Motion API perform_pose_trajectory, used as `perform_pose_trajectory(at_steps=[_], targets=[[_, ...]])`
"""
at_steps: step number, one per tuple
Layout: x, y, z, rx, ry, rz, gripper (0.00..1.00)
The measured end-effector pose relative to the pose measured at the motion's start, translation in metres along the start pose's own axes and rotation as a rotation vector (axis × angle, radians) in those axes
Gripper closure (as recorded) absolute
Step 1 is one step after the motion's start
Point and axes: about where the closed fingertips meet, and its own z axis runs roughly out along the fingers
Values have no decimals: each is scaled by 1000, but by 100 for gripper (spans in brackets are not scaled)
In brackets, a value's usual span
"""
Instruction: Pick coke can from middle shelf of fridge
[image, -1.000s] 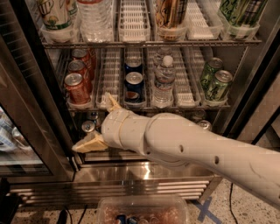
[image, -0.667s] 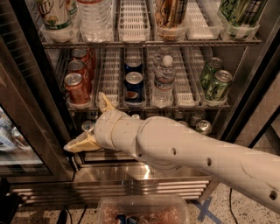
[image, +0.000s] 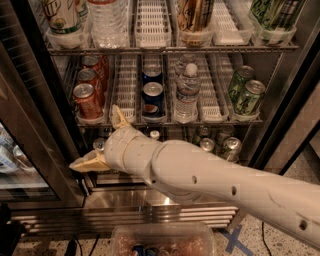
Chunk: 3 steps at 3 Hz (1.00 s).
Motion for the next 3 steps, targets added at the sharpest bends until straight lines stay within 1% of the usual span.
perform_pose_trajectory(at_steps=[1, 2, 3], targets=[[-13, 22, 24, 36, -87, 43, 0], [-29, 36, 45, 86, -143, 86, 0], [-37, 28, 56, 187, -164, 99, 0]])
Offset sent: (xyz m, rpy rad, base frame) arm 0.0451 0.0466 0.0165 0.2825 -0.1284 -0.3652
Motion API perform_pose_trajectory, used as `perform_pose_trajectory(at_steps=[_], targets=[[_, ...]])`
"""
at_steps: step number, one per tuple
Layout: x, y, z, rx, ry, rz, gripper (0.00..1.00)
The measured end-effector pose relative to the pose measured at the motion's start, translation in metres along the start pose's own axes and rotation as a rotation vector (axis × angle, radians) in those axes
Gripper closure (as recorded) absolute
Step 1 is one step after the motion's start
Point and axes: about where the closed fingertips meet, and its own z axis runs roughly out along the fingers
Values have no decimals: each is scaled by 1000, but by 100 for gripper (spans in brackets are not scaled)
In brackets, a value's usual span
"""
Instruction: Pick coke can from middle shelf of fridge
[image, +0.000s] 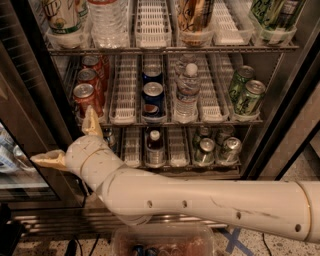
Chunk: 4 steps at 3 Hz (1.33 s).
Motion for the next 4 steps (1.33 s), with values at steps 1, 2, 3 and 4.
perform_pose_trajectory(at_steps=[1, 2, 3, 4], targets=[[2, -27, -2, 144, 21, -21, 0], [9, -57, -16, 289, 62, -32, 0], [18, -72, -26, 369, 79, -10, 0], [21, -72, -25, 370, 79, 3, 0]])
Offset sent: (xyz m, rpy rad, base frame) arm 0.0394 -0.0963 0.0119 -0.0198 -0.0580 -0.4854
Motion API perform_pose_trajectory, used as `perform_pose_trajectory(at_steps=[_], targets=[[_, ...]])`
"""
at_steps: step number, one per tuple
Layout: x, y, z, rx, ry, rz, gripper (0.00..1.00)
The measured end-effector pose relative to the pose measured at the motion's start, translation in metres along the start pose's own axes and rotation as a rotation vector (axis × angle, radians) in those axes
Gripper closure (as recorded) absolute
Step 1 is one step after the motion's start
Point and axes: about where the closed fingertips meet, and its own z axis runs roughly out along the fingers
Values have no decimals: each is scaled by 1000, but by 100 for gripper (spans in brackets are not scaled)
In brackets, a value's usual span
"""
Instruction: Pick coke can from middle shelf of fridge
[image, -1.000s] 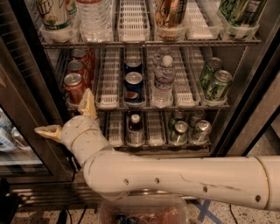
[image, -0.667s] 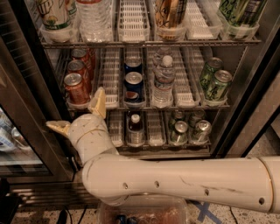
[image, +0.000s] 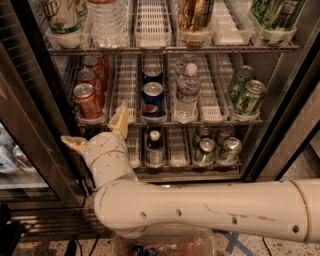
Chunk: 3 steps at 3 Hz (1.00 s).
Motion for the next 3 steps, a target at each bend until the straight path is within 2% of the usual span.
perform_pose_trajectory(at_steps=[1, 2, 3], targets=[[-2, -1, 8, 10, -19, 10, 19], [-5, -4, 14, 31, -38, 13, 43], [-9, -2, 18, 42, -55, 18, 57]])
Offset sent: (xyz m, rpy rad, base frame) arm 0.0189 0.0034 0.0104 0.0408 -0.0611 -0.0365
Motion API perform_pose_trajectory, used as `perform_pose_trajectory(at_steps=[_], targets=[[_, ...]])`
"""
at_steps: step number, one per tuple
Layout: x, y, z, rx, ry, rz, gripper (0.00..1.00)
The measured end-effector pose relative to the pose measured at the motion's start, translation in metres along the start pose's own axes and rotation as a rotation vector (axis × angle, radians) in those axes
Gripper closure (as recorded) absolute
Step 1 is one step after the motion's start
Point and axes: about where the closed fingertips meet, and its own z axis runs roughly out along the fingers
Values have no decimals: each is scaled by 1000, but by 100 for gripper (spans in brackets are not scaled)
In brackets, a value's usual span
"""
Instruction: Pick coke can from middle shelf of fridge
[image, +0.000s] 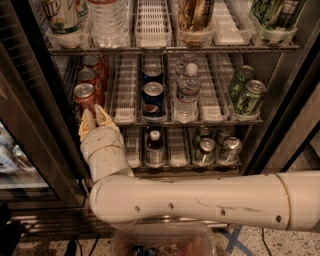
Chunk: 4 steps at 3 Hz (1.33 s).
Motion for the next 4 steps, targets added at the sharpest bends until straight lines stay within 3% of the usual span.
perform_pose_trajectory(at_steps=[1, 2, 4], targets=[[-1, 3, 3, 6, -6, 4, 40], [-1, 4, 2, 7, -5, 6, 31], [1, 10, 5, 10, -7, 20, 37]])
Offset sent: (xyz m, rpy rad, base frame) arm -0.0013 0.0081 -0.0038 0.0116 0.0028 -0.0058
